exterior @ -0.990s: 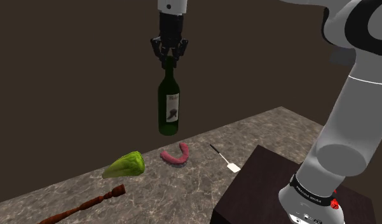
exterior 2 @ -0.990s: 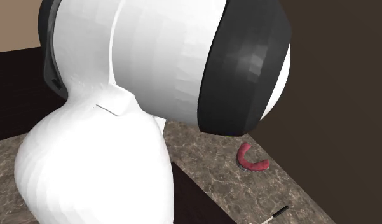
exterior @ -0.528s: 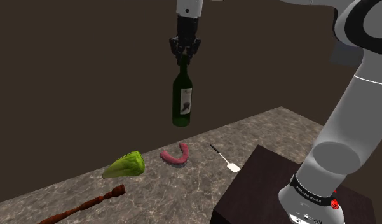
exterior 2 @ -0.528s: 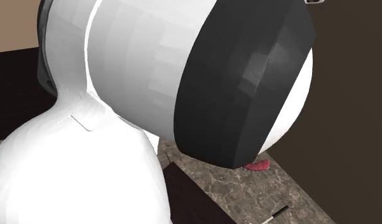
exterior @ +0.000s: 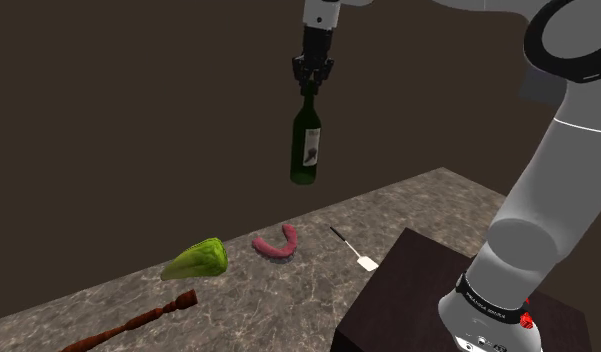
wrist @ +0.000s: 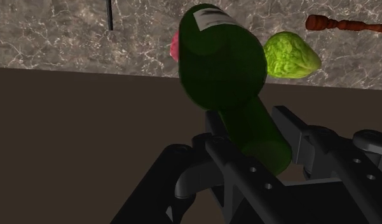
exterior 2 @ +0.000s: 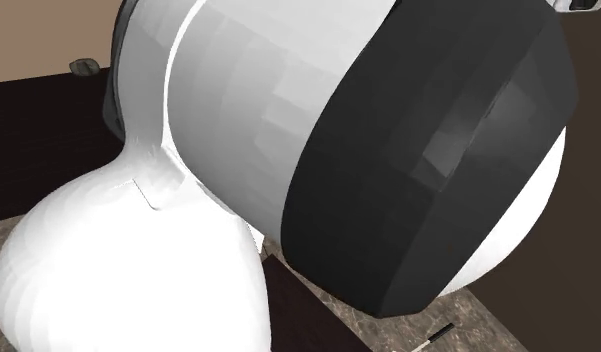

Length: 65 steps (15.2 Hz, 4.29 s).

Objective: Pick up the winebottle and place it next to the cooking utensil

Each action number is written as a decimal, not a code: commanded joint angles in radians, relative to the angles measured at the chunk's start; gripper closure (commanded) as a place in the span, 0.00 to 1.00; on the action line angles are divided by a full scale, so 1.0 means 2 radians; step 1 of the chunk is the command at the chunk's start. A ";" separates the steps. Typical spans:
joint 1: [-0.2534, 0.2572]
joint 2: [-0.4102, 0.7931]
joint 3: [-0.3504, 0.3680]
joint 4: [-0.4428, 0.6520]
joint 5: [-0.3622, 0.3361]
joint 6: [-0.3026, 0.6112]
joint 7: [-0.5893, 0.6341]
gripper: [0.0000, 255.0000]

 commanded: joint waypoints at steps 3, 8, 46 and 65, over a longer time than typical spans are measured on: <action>-0.022 0.016 -0.020 0.021 0.002 -0.004 -0.043 1.00; -0.051 0.049 -0.042 0.064 0.003 -0.015 -0.095 1.00; -0.072 0.069 -0.057 -0.139 0.005 0.208 -0.128 1.00; -0.070 0.118 -0.059 -0.205 -0.004 0.323 -0.124 1.00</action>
